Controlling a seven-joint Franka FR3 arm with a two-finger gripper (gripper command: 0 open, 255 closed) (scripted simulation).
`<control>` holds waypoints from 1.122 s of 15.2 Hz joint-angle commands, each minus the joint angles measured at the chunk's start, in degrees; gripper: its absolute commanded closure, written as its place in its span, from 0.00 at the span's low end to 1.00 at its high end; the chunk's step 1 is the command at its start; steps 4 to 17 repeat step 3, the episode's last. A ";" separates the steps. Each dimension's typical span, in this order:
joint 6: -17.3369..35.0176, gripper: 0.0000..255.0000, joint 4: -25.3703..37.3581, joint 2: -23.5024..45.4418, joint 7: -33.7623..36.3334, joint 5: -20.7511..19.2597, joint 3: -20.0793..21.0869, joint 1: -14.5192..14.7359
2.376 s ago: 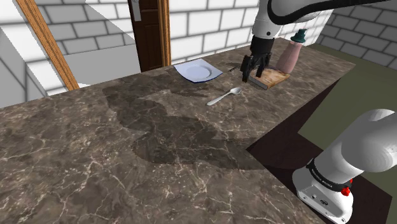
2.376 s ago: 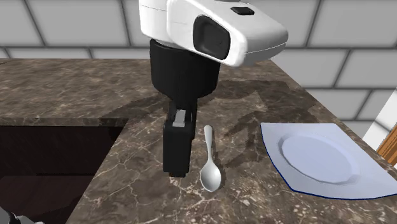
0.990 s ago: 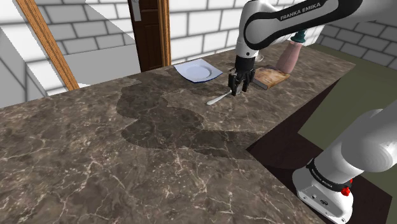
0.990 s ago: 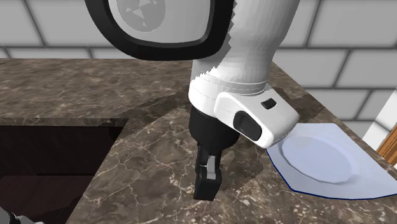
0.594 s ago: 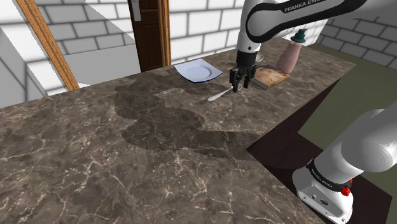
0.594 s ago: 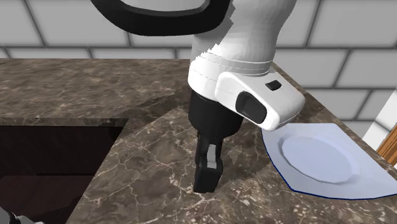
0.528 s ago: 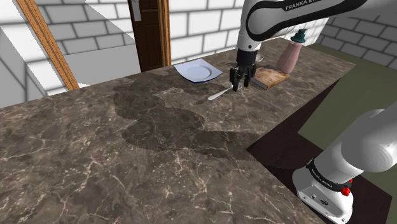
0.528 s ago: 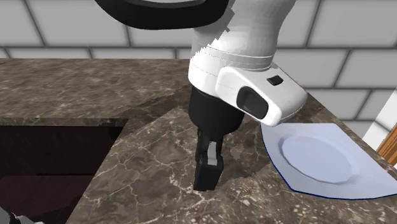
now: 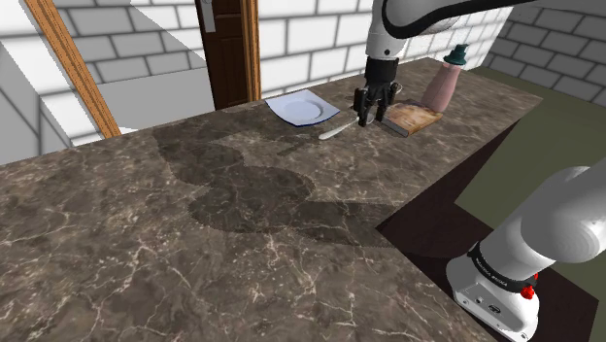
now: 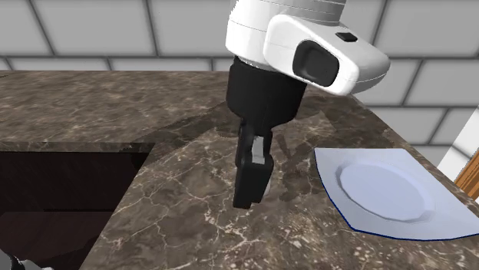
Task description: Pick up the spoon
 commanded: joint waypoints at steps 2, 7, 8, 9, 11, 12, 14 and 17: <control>-1.65 1.00 1.16 -0.46 0.02 -0.02 -0.08 -0.03; -1.65 1.00 1.17 -0.45 0.02 -0.02 -0.08 -0.03; -1.65 1.00 1.17 -0.45 0.02 -0.02 -0.08 -0.03; -1.65 1.00 1.17 -0.45 0.02 -0.02 -0.08 -0.03; -1.65 1.00 1.17 -0.45 0.02 -0.02 -0.08 -0.03; -1.65 1.00 1.17 -0.45 0.02 -0.02 -0.08 -0.03; -1.65 1.00 1.17 -0.45 0.02 -0.02 -0.08 -0.03; -1.65 1.00 1.17 -0.45 0.02 -0.02 -0.08 -0.03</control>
